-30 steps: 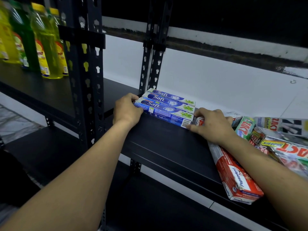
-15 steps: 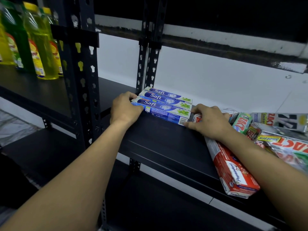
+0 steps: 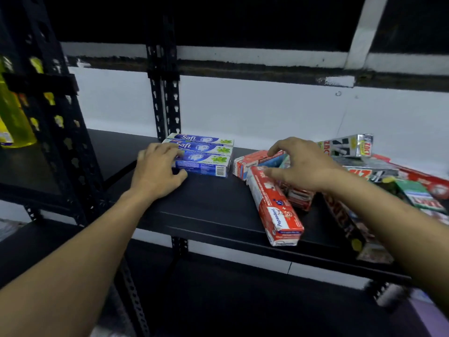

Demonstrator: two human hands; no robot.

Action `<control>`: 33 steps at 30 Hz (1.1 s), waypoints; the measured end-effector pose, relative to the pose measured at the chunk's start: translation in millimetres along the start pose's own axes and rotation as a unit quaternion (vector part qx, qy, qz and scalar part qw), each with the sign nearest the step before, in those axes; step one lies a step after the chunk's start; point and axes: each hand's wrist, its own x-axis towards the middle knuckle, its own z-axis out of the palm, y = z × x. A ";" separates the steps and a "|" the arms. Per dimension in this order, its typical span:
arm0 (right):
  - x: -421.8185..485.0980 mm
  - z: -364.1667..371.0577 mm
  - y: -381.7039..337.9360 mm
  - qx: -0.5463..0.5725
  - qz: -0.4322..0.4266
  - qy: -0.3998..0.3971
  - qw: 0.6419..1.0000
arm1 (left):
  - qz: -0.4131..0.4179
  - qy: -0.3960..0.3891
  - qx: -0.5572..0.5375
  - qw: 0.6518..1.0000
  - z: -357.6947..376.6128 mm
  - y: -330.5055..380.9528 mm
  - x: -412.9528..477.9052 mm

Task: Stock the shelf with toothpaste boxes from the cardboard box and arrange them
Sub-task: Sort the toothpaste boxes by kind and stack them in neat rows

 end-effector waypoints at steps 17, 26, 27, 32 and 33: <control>-130.2 -74.4 114.9 -0.045 0.077 0.084 0.993 | 0.242 -0.087 -0.121 0.959 -29.0 271.0 16.5; -204.3 -91.1 182.5 -0.064 0.208 0.151 0.964 | 0.364 -0.242 -0.127 0.890 -3.5 378.2 -19.4; -213.2 -90.1 189.3 -0.070 0.215 0.159 0.961 | 0.365 -0.256 -0.123 0.886 -0.6 385.2 -23.2; -248.1 -91.5 226.5 -0.175 0.269 0.224 0.920 | 0.371 -0.306 -0.122 0.868 15.9 405.0 -36.2; -253.6 -94.2 233.2 -0.191 0.279 0.234 0.912 | 0.365 -0.324 -0.124 0.864 19.4 406.3 -37.4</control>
